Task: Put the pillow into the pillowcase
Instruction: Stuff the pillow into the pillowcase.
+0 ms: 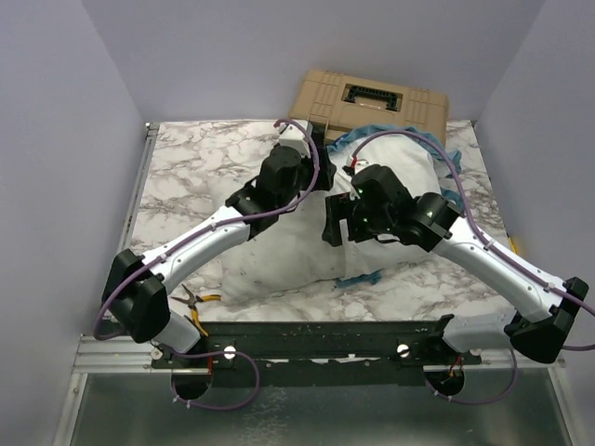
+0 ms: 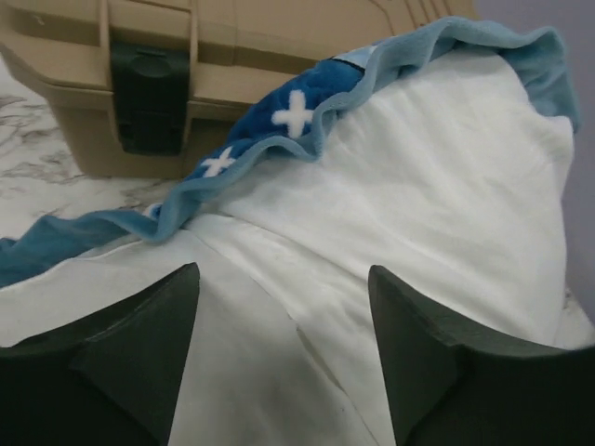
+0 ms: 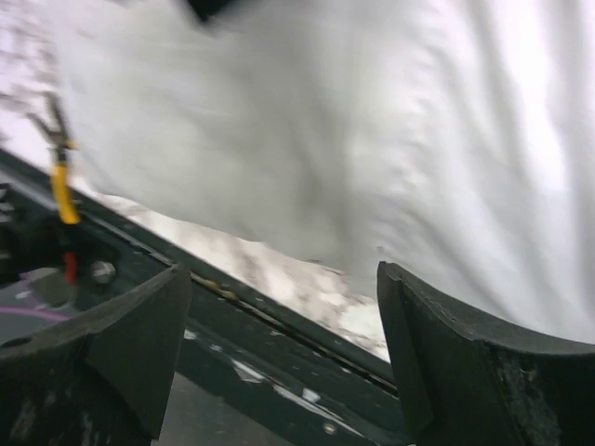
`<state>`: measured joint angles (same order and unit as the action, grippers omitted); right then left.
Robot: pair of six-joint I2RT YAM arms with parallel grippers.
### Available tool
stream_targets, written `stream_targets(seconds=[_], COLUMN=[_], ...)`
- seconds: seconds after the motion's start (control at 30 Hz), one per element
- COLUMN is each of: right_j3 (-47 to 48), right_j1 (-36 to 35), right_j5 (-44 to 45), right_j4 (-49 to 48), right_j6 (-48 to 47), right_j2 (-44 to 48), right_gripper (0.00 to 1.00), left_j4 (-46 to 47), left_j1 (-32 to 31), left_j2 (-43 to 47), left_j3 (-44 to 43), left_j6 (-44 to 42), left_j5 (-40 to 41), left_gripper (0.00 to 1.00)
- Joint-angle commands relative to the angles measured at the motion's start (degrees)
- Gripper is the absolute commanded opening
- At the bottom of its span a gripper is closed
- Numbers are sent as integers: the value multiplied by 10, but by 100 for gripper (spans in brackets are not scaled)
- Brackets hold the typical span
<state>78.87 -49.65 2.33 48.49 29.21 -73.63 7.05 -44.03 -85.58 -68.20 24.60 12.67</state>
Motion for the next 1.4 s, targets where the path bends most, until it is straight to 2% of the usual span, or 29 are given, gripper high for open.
stream_targets(seconds=[0.0,0.13,0.3,0.43,0.57,0.6,0.67,0.73,0.8,0.83,0.9,1.0,1.03,1.13,1.23,1.27,1.3,1.37], right_j3=[3,-3,-19,-39,-39,-36,-29,-14,10,22,41,68,85,121,131,133,141,162], right_j1=[1,4,5,8,9,9,11,14,14,14,14,14,14,16,23,23,24,24], right_j5=[149,135,94,81,86,90,91,83,71,58,3,-108,-131,-157,-160,-149,-129,-85], right_j4=[101,105,79,47,23,19,12,14,27,30,24,-3,-11,-30,-56,-56,-43,0], right_j6=[-21,-15,-14,-19,-29,-32,-40,-46,-50,-51,-62,-78,-78,-60,-39,-37,-36,-53], right_j2=[-11,-30,-63,-103,-141,-148,-159,-171,-174,-170,-156,-129,-122,-110,-106,-107,-113,-125], right_gripper=[91,96,97,97,90,87,73,50,22,11,1,0,0,0,0,3,14,47], left_j4=[-265,-383,-511,-518,-460,-436,-382,-316,-280,-266,-229,-161,-142,-100,-74,-73,-73,-72], left_j1=[10,16,62,106,139,143,149,150,151,151,151,150,150,145,120,111,104,96], left_j2=[51,126,216,288,326,331,336,334,327,322,316,306,300,279,262,257,252,245], left_j3=[-59,-38,21,122,236,263,316,348,355,347,332,313,307,282,249,235,220,193], left_j6=[-59,-51,-9,31,89,103,129,147,162,163,168,177,184,213,242,250,259,277], left_j5=[37,115,135,49,-81,-106,-143,-162,-165,-169,-182,-218,-231,-265,-269,-263,-254,-234], left_gripper=[82,95,99,99,99,99,99,95,81,70,47,8,0,0,0,0,0,0])
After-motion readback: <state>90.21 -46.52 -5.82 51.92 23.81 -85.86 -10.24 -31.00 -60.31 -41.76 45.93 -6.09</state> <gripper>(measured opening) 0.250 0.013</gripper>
